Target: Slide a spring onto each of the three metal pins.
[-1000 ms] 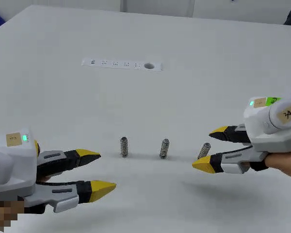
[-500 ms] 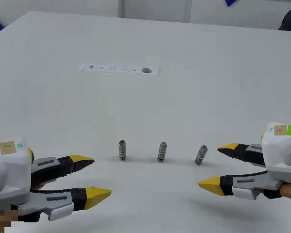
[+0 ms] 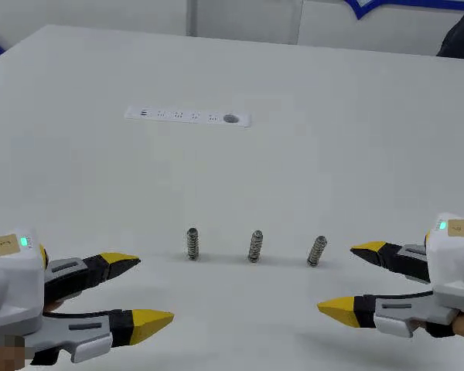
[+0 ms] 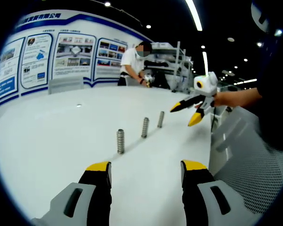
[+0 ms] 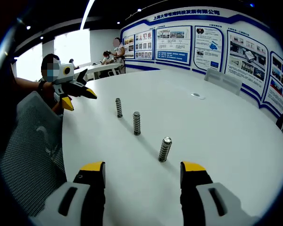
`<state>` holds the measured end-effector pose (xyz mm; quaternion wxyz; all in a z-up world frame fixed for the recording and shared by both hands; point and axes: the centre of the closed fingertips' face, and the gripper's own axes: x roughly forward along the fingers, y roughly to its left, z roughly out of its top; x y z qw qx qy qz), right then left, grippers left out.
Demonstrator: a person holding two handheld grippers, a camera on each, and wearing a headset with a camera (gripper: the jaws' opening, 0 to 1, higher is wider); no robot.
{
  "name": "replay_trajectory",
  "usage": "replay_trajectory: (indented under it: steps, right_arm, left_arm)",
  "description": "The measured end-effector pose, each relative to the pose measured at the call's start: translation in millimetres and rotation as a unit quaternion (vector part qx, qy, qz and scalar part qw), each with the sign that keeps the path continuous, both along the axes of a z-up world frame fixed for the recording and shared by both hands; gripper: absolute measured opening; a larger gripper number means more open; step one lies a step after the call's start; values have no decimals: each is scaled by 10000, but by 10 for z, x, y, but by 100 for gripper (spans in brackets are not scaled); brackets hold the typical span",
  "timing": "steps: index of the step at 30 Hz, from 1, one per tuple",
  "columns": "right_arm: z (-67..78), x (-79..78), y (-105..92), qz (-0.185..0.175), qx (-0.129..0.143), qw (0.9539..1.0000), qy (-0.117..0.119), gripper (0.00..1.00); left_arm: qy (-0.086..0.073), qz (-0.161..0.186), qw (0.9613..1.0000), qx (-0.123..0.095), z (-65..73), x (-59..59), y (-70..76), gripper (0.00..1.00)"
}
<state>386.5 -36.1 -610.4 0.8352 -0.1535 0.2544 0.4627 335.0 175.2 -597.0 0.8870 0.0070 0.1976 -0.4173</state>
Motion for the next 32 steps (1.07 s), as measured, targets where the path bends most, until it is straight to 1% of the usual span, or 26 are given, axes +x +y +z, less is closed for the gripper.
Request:
replay_trajectory:
  steps: [4, 8, 11, 15, 18, 23, 32]
  right_arm:
    - [17, -11, -3, -16, 18, 10000, -25, 66]
    - [24, -32, -9, -41, 50, 10000, -48, 67]
    - [20, -52, -24, -78, 85, 9999, -56, 68]
    - [5, -81, -50, -86, 145, 9998, -117, 68]
    - [3, -92, -69, -94, 134, 9997, -160, 68]
    - [36, -87, -64, -134, 225, 9994, -210, 70]
    - [52, -82, -71, -185, 274, 9992, -225, 71]
  left_arm:
    - [22, 68, 10000, 0, -1, 7, 19, 64]
    - [4, 82, 10000, -5, 3, 1, 25, 66]
    - [24, 96, 10000, -4, -6, -9, 27, 67]
    - [30, 109, 9999, -16, -11, -18, 29, 67]
    - [31, 124, 9999, -26, -18, -17, 35, 68]
    - [18, 141, 9999, -43, -13, -22, 29, 69]
    - [15, 180, 9998, -57, -9, -36, 49, 69]
